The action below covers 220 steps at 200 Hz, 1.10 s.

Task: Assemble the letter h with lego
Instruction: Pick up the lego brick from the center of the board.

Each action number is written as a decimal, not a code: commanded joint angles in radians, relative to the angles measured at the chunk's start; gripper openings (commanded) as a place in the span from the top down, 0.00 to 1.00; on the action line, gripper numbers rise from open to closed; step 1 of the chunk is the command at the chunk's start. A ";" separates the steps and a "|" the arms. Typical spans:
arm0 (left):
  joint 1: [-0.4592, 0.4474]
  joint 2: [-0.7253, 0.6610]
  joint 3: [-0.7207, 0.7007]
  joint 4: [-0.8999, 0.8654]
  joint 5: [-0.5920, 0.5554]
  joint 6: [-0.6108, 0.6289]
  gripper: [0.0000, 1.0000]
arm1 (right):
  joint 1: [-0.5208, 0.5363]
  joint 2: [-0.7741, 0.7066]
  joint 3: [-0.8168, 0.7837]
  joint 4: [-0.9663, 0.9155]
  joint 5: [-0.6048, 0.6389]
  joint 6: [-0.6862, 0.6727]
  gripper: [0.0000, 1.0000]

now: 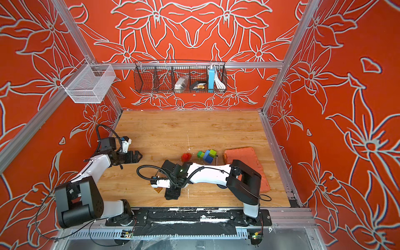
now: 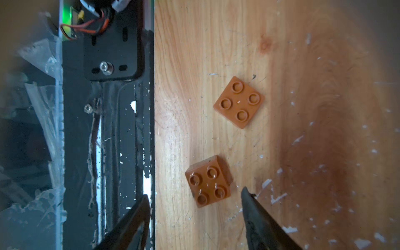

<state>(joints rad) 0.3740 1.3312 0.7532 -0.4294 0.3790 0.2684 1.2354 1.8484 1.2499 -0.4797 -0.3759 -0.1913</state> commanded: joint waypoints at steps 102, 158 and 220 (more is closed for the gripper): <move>0.003 -0.013 0.001 -0.011 0.020 0.014 0.01 | 0.022 0.056 0.010 0.094 0.089 -0.004 0.53; 0.003 -0.024 -0.003 -0.012 0.032 0.020 0.01 | 0.023 0.020 -0.032 0.148 0.129 0.064 0.67; 0.003 -0.037 -0.010 -0.005 0.029 0.015 0.01 | 0.028 -0.019 -0.016 0.237 0.203 0.365 0.76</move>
<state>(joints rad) 0.3740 1.3231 0.7532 -0.4297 0.3916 0.2726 1.2510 1.8660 1.2266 -0.3130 -0.2157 0.0036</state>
